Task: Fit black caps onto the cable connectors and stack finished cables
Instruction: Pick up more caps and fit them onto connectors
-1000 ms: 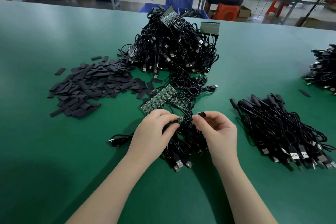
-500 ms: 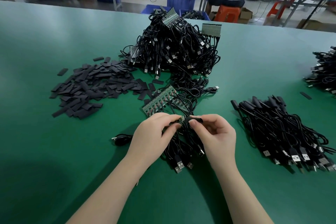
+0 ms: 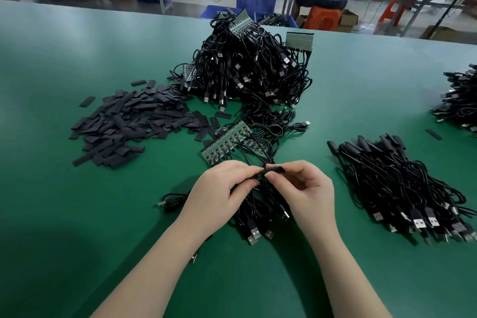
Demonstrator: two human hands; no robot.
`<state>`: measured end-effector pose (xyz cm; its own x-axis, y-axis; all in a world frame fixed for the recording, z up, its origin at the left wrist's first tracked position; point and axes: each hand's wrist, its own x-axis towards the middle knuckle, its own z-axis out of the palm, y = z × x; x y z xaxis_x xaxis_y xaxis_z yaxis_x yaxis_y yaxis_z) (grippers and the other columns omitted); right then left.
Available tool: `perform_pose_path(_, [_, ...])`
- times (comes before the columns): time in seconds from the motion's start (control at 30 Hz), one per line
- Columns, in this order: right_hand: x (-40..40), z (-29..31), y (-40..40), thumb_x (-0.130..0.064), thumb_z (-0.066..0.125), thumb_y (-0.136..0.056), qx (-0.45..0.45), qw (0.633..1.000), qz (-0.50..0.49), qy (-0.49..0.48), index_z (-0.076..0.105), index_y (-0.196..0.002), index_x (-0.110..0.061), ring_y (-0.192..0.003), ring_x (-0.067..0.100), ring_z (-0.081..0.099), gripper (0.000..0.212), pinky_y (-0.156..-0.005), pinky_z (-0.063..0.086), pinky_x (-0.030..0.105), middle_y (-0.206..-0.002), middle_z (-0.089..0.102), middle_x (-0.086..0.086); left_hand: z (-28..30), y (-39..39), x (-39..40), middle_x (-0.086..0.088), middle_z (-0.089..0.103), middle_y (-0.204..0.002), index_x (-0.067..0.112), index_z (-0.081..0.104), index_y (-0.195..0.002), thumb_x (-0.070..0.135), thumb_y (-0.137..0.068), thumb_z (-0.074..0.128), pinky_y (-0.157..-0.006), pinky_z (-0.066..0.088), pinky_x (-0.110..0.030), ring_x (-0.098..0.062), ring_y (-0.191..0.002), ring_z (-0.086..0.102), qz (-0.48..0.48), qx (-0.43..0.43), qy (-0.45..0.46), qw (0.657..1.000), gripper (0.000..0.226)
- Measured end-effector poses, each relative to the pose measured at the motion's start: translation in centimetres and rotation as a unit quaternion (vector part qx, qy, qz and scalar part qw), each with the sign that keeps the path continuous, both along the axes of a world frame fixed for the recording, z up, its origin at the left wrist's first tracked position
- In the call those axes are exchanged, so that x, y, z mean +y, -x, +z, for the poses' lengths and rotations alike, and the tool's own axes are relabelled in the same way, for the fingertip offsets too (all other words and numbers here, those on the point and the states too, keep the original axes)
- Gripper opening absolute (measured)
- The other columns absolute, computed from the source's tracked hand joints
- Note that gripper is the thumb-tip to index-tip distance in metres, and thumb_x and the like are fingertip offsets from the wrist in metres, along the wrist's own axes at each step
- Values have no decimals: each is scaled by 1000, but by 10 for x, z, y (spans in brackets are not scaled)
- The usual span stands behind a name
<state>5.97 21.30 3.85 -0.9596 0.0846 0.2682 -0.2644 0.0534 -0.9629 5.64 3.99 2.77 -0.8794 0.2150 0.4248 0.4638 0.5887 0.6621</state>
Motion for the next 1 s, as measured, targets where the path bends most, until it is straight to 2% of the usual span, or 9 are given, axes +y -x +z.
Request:
perform_pose_path(0.1, [2,2,1,3,78,-78,-35,999,33,25,74,-78,-20,-77,13,73,23,-69,55,19,-85,77,2,1,0,-1,23,66,-101,30,71,-116,23,-90,64,-87,46,-17,5,-100,58,1,-1,-18,1000,28])
perform_pose_path(0.23, [3,4,1,3,77,-79,-45,997,48,39,75,-78,-23,-74,11,72,26,-66,53,17,-81,77,2,3,-1,-2,33,65,-99,33,72,-114,26,-85,70,-87,45,-12,8,-100,60,9,-8,-52,999,29])
perform_pose_path(0.33, [5,4,2,4,76,-79,-47,996,60,52,71,-82,-15,-75,11,73,20,-67,53,17,-83,77,3,4,-2,-3,42,61,-93,35,70,-116,27,-83,72,-85,45,-9,10,-97,61,12,0,-49,999,34])
perform_pose_path(0.43, [8,5,2,1,75,-80,-55,995,74,46,71,-83,-19,-75,12,73,21,-66,53,16,-83,77,2,5,-3,-3,38,65,-99,36,66,-121,25,-83,73,-89,43,-7,11,-98,62,7,-3,-55,998,40])
perform_pose_path(0.57, [11,7,2,-2,76,-79,-61,993,92,36,73,-79,-25,-71,8,71,24,-64,52,15,-78,75,0,7,-4,-3,34,66,-104,49,54,-124,24,-82,74,-92,42,-8,10,-100,62,0,-5,-65,998,52])
perform_pose_path(0.73, [10,10,1,-7,77,-77,-58,993,94,30,73,-75,-29,-72,6,71,23,-65,52,15,-79,76,-1,6,-4,-3,36,66,-100,47,59,-119,22,-82,75,-89,41,-4,12,-98,62,3,-9,-76,997,47])
perform_pose_path(0.87, [10,9,0,-2,77,-79,-61,993,97,33,73,-79,-24,-72,7,71,22,-65,53,15,-79,76,0,6,-4,-2,38,66,-99,50,58,-118,24,-83,74,-89,40,-3,13,-99,62,1,-12,-87,996,47])
perform_pose_path(1.0, [7,7,0,-6,78,-78,-76,992,97,20,73,-79,-28,-70,9,70,23,-65,53,18,-75,74,0,4,-4,-1,37,66,-98,51,58,-118,25,-83,76,-87,40,-3,12,-97,63,3,-17,-107,994,47])
